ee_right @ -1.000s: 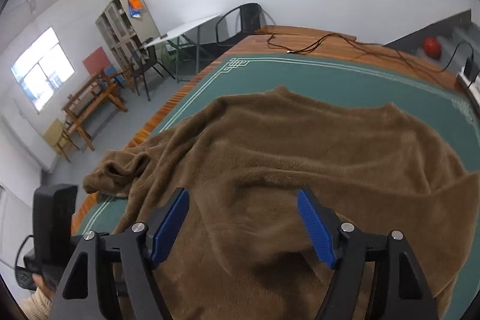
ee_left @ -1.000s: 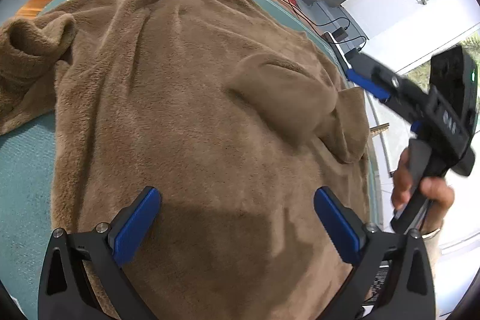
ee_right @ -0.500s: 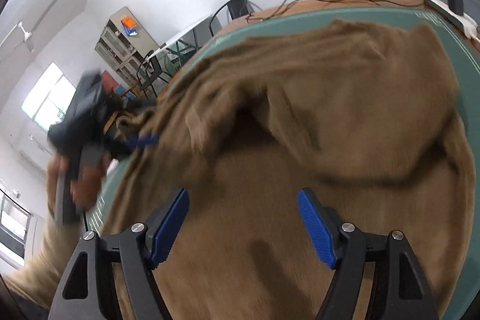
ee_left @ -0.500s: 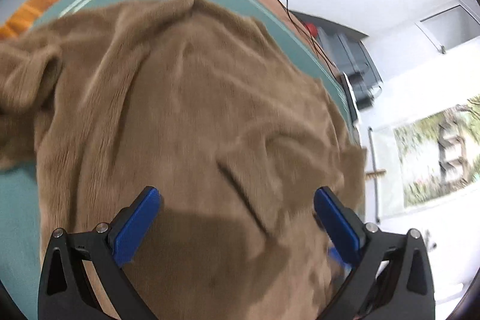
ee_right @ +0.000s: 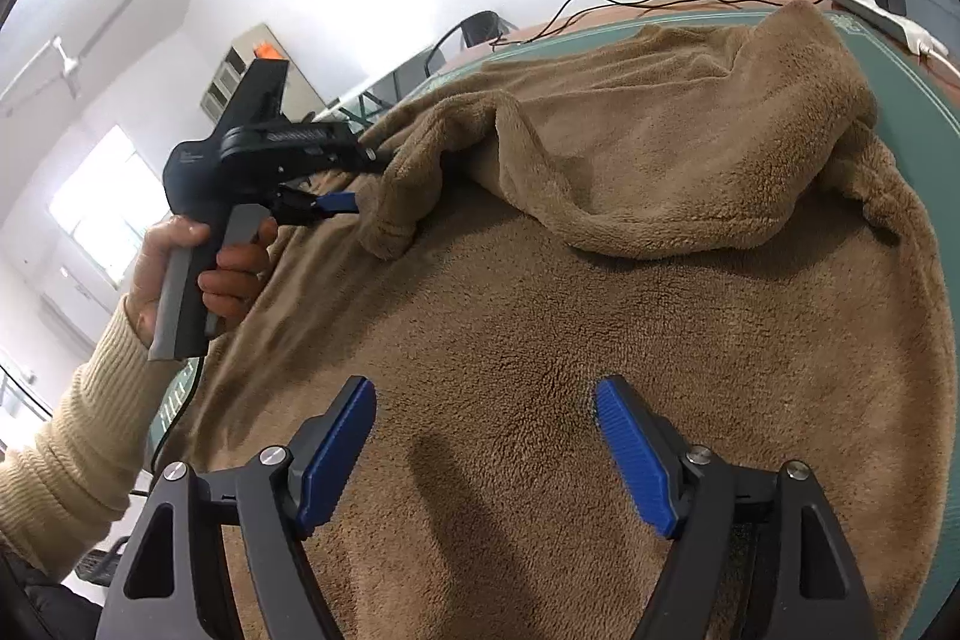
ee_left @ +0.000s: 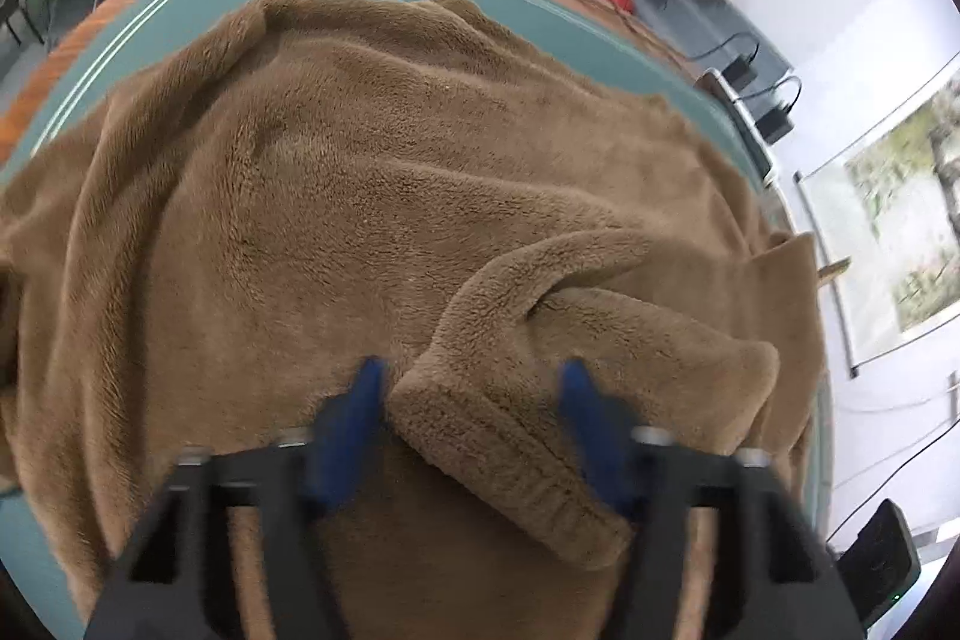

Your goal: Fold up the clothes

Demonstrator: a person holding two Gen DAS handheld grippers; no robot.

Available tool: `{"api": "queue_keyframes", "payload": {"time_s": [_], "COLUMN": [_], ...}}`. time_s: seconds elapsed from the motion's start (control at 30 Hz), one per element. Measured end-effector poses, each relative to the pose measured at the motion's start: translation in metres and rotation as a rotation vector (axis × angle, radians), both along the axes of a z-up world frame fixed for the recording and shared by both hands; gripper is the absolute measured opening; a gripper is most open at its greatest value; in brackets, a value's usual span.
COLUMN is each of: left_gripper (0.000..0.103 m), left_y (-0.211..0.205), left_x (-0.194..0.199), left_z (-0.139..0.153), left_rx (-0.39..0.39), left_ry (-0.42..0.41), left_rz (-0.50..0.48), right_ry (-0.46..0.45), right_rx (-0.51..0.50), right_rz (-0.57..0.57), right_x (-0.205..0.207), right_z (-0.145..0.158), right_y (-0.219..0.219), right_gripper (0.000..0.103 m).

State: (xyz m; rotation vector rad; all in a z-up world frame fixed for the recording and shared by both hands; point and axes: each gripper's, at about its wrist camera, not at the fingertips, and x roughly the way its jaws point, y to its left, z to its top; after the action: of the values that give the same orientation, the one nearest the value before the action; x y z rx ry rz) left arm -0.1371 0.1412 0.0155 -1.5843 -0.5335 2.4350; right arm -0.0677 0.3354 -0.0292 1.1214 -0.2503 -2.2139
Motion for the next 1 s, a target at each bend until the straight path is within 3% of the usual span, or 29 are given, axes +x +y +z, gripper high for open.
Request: {"api": "queue_keyframes", "payload": {"time_s": [0.07, 0.13, 0.27, 0.37, 0.47, 0.53, 0.63, 0.67, 0.83, 0.9, 1.0], "left_gripper": [0.022, 0.021, 0.021, 0.022, 0.037, 0.039, 0.051, 0.059, 0.069, 0.074, 0.077], "left_y": [-0.003, -0.006, -0.011, -0.012, -0.010, -0.012, -0.029, -0.036, -0.054, -0.045, -0.030], "left_x": [-0.004, -0.007, -0.012, -0.022, -0.037, -0.047, -0.053, -0.054, -0.046, -0.044, -0.047], "left_z": [0.013, 0.031, 0.076, 0.085, 0.069, 0.047, 0.021, 0.015, 0.007, 0.004, -0.006], "left_rx": [0.001, -0.009, -0.168, -0.308, -0.428, -0.509, -0.563, -0.554, -0.456, -0.464, -0.531], "left_ry": [0.020, 0.065, 0.208, 0.249, 0.198, 0.141, 0.084, 0.071, 0.075, 0.087, 0.086], "left_rz": [-0.004, -0.010, 0.031, 0.039, 0.033, 0.051, 0.101, 0.116, 0.156, 0.128, 0.088], "right_ry": [0.002, 0.002, -0.001, -0.001, 0.003, 0.004, -0.001, 0.006, 0.075, 0.118, 0.085], "right_rx": [-0.006, -0.010, -0.020, -0.019, -0.005, 0.015, 0.098, 0.120, 0.170, 0.208, 0.221], "right_rz": [0.000, 0.001, 0.001, 0.001, 0.002, 0.003, -0.001, -0.010, -0.081, -0.123, -0.149], "right_x": [0.000, 0.000, 0.000, 0.000, -0.001, -0.001, 0.000, -0.002, -0.026, -0.048, -0.080], "right_z": [0.001, 0.000, -0.001, -0.001, -0.001, 0.001, 0.007, 0.014, 0.054, 0.065, 0.057], "right_y": [0.000, 0.000, 0.002, 0.003, 0.000, -0.001, -0.004, -0.002, 0.011, 0.011, 0.006], "right_gripper": [0.080, 0.080, 0.080, 0.080, 0.080, 0.080, 0.081, 0.081, 0.081, 0.081, 0.081]}}
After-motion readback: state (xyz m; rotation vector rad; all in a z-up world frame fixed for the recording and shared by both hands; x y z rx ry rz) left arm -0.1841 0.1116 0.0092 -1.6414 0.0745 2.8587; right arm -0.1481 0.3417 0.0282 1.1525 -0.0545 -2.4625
